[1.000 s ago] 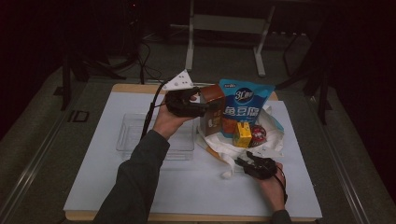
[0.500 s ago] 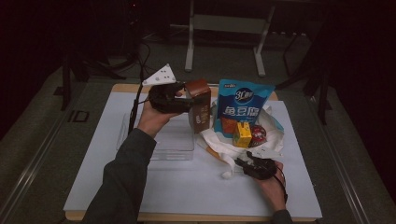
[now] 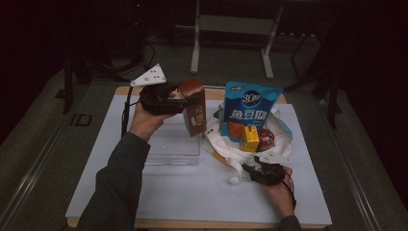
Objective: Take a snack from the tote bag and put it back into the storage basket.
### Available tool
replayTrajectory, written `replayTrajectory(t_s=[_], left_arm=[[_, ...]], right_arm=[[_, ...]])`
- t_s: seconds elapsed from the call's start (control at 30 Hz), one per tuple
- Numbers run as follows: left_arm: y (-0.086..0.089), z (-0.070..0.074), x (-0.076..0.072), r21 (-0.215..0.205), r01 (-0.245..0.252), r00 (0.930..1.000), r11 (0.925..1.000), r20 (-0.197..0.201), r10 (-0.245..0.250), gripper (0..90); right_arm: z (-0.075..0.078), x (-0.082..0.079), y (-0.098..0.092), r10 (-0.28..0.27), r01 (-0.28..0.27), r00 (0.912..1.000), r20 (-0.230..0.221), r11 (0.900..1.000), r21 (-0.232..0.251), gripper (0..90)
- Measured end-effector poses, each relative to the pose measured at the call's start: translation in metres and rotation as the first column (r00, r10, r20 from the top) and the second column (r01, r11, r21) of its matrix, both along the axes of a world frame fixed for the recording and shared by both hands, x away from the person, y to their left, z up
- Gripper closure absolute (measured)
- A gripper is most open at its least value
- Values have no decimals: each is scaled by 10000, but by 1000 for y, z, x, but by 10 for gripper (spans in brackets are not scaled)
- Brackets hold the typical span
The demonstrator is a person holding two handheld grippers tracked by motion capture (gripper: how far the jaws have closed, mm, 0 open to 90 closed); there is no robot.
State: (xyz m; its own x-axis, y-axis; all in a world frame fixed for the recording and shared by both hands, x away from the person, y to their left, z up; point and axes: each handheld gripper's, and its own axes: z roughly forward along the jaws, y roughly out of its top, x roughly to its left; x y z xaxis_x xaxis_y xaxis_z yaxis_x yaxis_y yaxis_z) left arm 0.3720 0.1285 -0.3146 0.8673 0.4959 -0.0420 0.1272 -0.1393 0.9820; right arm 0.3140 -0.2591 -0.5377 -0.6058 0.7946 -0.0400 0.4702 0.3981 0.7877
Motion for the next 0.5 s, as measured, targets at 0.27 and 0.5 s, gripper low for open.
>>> replayTrajectory(t_s=[0.27, 0.5], left_arm=[[17, -1, -2, -2, -131, 9999, 9999, -27, 131, 422], [32, -5, -3, 75, -86, 9999, 9999, -94, 87, 423]], right_arm=[[0, 1, -2, 97, -94, 9999, -136, 9998, 179, 403], [0, 1, -2, 116, -112, 9998, -170, 9996, 244, 406]])
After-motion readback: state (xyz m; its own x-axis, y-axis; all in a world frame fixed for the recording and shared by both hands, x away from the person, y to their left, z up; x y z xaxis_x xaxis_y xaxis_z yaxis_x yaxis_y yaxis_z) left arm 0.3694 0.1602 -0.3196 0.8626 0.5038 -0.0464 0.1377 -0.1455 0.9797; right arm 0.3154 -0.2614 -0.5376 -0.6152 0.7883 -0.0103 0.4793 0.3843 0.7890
